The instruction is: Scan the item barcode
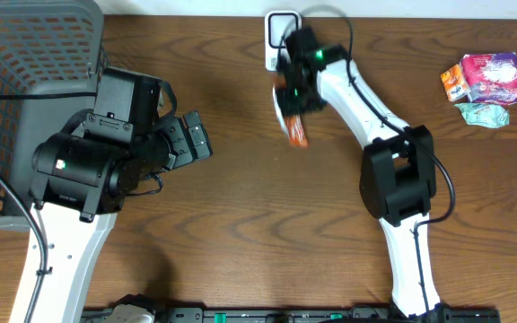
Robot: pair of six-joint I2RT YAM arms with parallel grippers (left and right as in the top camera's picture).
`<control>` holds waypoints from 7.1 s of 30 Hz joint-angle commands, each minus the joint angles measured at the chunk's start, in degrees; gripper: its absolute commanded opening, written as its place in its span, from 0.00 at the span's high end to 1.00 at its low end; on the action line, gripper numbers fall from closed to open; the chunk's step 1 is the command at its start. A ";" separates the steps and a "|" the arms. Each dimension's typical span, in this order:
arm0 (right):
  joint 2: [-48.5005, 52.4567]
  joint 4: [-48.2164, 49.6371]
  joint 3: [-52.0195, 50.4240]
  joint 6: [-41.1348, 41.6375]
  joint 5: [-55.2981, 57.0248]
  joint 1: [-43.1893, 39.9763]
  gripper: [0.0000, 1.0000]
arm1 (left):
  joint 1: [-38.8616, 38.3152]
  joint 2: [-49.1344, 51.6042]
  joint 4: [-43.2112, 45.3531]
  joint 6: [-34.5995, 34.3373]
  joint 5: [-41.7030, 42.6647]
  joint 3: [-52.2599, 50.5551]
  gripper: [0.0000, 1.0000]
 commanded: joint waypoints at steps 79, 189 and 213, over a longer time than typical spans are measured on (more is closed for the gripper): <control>-32.89 -25.73 6.60 25.05 24.04 -38.01 0.05 | 0.04 -0.31 0.00 -0.11 -0.33 0.37 0.02; -136.08 54.10 -121.09 -6.21 6.56 -18.91 0.01 | 0.04 -0.31 0.00 -0.11 -0.33 0.37 0.02; -136.10 54.29 -121.09 -8.46 6.49 -19.06 0.01 | 0.04 -0.31 0.00 -0.13 -0.33 0.37 0.02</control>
